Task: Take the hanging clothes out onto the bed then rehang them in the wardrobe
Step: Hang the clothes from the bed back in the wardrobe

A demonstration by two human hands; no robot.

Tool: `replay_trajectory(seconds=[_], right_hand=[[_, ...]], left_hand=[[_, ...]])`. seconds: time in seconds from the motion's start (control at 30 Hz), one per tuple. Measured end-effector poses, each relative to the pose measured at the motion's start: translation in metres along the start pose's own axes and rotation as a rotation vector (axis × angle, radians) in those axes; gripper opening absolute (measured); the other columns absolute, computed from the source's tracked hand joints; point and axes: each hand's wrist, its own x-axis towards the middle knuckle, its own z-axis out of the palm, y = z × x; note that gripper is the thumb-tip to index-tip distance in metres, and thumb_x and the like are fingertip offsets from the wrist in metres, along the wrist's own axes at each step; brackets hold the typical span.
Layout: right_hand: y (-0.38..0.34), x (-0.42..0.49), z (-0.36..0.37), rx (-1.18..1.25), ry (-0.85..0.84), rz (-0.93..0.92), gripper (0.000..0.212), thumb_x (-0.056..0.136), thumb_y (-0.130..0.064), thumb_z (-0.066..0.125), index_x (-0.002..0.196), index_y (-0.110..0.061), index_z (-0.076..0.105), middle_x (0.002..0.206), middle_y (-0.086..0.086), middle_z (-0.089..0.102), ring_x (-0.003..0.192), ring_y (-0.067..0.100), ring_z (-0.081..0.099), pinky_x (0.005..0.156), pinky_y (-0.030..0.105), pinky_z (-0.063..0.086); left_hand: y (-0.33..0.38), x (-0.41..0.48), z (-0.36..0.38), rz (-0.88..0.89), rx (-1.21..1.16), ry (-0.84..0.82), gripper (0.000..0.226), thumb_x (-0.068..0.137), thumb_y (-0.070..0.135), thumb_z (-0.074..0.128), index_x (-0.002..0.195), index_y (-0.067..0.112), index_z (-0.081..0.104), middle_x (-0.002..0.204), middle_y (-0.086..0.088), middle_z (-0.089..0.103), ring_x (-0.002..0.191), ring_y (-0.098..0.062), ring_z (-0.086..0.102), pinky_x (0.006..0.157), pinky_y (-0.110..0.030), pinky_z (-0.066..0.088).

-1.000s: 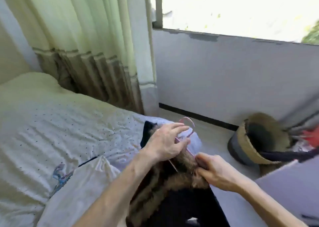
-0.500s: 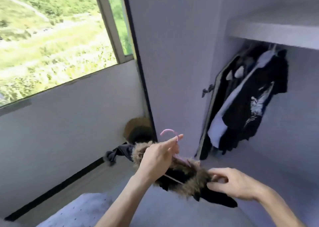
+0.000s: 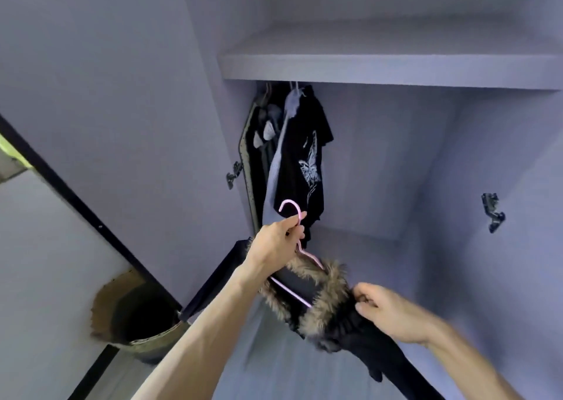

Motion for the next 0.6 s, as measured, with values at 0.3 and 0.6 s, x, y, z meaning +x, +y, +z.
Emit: replay_trajectory(seconds=[0.3,0.6], right_hand=[[-0.004,0.011,0.012,0.190,0.101,0.153,0.017,0.102,-0.033,0.047,0.102,-0.018,0.055,0.101,0.007,0.060,0.087,0.014,0.051,0.080,0.031,0.039],[-0.041,0.088,-0.047,0.330,0.278,0.052,0.018,0.104,-0.026,0.047,0.100,-0.009,0.052,0.083,0.002,0.046,0.073,0.015,0.042,0.072,0.029,0.037]], left_hand=[[-0.014,0.022,-0.031,0.101,0.343,-0.204,0.059,0.101,0.038,0.046,0.156,0.020,0.031,0.159,-0.001,0.033,0.144,-0.024,0.034,0.115,-0.041,0.034],[-0.047,0.088,-0.137,0.001,0.909,0.111,0.074,0.099,0.049,0.040,0.160,0.023,0.005,0.166,-0.007,-0.007,0.152,-0.031,-0.012,0.118,-0.062,-0.001]])
